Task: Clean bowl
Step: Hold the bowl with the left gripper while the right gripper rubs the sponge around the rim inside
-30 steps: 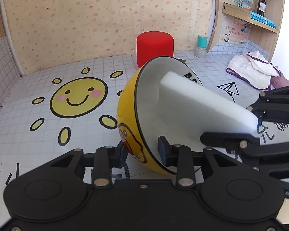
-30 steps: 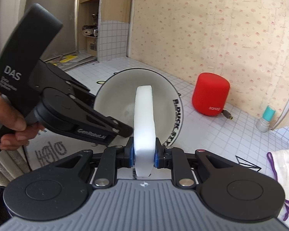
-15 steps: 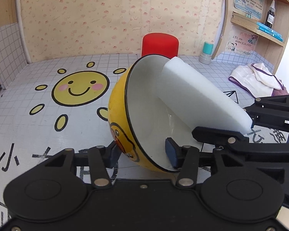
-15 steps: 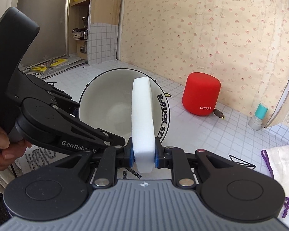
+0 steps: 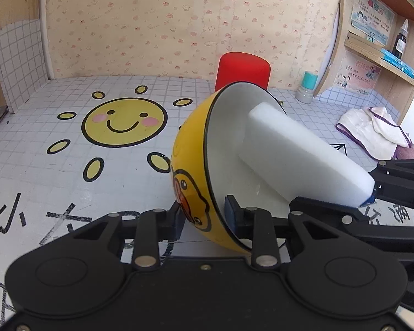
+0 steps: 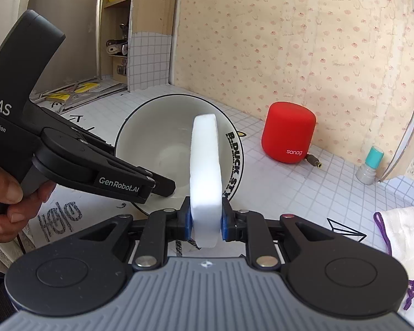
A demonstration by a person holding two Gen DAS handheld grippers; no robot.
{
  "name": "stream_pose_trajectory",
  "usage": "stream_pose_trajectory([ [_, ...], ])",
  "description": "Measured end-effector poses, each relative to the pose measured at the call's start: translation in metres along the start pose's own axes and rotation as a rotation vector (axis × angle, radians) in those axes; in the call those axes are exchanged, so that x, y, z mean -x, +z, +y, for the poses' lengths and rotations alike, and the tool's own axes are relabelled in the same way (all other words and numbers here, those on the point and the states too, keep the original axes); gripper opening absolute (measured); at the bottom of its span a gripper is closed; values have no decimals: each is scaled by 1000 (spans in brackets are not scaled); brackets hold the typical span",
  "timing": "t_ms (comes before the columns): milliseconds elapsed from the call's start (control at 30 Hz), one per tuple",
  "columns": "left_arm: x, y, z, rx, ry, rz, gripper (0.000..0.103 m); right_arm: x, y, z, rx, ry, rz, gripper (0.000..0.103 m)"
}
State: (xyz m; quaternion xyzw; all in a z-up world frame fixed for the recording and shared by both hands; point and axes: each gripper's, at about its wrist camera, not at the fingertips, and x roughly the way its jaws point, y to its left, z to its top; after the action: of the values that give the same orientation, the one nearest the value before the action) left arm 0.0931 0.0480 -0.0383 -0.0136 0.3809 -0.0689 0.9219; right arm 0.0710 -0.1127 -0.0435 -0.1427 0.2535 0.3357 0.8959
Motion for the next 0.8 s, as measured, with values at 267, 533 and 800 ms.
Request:
stream_pose_trajectory([
  [267,5,3,-1,-120,-28,26,32,9,1,2,-3,14,-22,23],
  [533,6,4,0,-124,-39,34,32,5,1,9,-5,37,-30,23],
  [800,5,5,2,-119,-43,35,32,3,2,12,17,77,-9,22],
])
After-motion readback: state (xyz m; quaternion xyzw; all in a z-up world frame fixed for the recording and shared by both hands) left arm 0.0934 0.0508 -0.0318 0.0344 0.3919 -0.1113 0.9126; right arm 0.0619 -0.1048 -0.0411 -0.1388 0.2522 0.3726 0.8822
